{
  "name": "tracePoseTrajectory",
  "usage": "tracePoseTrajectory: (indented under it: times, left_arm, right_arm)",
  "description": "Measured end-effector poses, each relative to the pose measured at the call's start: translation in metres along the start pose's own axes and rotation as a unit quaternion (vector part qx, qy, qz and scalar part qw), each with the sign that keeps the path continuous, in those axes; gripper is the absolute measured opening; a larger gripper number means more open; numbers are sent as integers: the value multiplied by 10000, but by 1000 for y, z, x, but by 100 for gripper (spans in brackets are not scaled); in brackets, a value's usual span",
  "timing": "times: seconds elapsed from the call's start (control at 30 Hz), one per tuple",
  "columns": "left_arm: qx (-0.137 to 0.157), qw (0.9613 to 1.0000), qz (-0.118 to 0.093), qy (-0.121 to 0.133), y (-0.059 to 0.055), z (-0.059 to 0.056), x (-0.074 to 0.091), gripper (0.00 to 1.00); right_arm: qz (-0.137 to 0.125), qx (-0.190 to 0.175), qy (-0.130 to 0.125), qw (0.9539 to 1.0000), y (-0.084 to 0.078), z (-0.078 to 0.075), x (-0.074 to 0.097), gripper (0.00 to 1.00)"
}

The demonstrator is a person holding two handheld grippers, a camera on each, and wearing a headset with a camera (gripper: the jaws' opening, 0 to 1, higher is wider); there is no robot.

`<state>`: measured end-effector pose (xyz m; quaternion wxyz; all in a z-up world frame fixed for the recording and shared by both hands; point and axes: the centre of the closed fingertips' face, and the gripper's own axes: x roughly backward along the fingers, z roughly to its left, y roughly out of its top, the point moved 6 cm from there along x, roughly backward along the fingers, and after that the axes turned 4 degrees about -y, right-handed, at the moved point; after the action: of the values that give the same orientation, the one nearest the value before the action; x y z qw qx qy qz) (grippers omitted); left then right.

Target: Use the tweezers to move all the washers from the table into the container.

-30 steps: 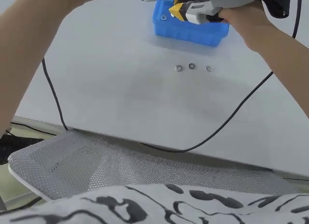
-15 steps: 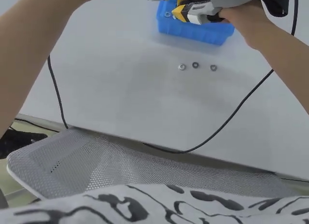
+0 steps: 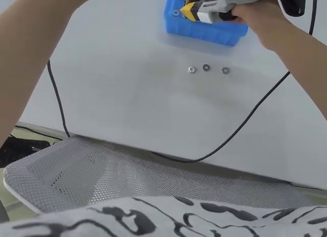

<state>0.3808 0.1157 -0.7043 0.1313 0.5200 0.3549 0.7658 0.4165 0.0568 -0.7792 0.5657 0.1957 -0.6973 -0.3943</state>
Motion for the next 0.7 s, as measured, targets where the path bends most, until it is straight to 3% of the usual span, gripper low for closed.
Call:
tracePoseTrajectory:
  times: [0.27,0.47,0.7]
  left_arm:
    - [-83,10000,2,-1,1,2,0,0]
    - [-136,9997,-151,112,11,-3,10,0]
    - [-74,9987,-181,479,26,-24,45,0]
  right_arm:
    - [6,79,-42,10000,5,8,10,9]
    - [-135,108,-182,9997,14,12,28,9]
    - [-322,277,-311,9986,26,24,50,9]
